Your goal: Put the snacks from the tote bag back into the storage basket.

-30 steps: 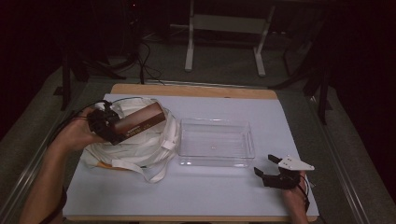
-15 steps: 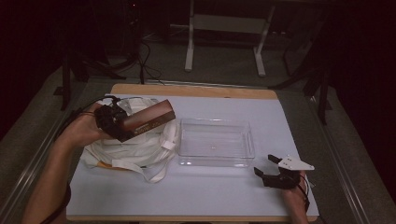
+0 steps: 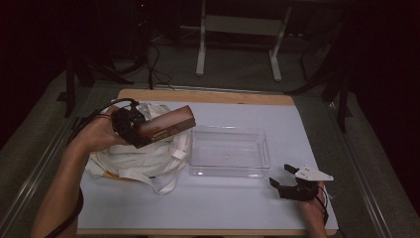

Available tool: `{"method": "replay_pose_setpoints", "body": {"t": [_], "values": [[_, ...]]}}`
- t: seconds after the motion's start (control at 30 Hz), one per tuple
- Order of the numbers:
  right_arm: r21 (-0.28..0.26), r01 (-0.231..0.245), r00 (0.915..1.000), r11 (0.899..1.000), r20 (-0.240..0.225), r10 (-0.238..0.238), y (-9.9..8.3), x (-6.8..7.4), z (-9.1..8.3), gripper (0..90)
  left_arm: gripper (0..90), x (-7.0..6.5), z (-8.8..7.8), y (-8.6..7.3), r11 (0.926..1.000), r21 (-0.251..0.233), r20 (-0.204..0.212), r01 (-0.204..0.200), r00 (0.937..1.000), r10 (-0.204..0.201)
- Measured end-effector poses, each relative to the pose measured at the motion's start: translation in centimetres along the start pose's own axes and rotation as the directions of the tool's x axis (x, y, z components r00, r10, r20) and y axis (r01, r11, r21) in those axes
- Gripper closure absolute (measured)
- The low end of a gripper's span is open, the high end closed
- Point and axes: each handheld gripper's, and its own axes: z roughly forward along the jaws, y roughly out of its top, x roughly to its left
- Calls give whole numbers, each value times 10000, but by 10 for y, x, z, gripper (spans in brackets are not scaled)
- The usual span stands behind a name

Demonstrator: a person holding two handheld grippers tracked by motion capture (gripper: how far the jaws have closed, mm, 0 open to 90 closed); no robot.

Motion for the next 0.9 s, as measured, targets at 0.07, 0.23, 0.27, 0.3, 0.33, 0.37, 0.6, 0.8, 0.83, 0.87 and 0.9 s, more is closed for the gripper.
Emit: {"method": "replay_pose_setpoints", "body": {"t": [0.07, 0.23, 0.27, 0.3, 0.33, 0.37, 0.6, 0.8, 0.83, 0.87, 0.9], "values": [[-2, -3, 10000, 10000, -9, 3, 0, 0, 0, 180, 445, -1, 0, 4, 10000, -12, 30, -44, 10000, 44], [4, 4, 10000, 10000, -20, -4, 0, 0, 0, 180, 445, -3, 1, 13, 9998, -64, 87, -171, 9998, 172], [3, 1, 10000, 10000, -20, -1, 0, 0, 0, 180, 445, -3, 2, 15, 9997, -51, 93, -238, 9997, 239], [1, 3, 10000, 10000, -20, -3, 0, 0, 0, 181, 445, -4, 2, 18, 9995, -43, 110, -299, 9995, 300], [-3, 3, 10000, 10000, -22, -3, 0, 0, 0, 180, 445, -5, 3, 20, 9994, -38, 135, -339, 9993, 339], [-2, 4, 10000, 10000, -22, -4, 0, 0, 0, 180, 445, -6, 3, 22, 9992, -23, 151, -398, 9991, 398], [-5, 0, 10000, 10000, -37, 0, 0, 0, 0, 180, 445, -11, 6, 41, 9979, -154, 234, -632, 9977, 635], [-4, 0, 10000, 10000, -50, 0, 0, 0, 0, 180, 445, -16, 8, 56, 9957, -334, 394, -859, 9954, 872], [-4, 2, 10000, 10000, -52, -2, 0, 0, 0, 180, 445, -16, 9, 58, 9955, -387, 408, -865, 9953, 881], [-5, 5, 10000, 10000, -56, -5, 0, 0, 0, 180, 445, -17, 10, 61, 9952, -408, 417, -894, 9950, 911], [-2, 1, 10000, 10000, -61, -1, 0, 0, 0, 180, 445, -18, 11, 63, 9948, -408, 431, -929, 9946, 946]]}}
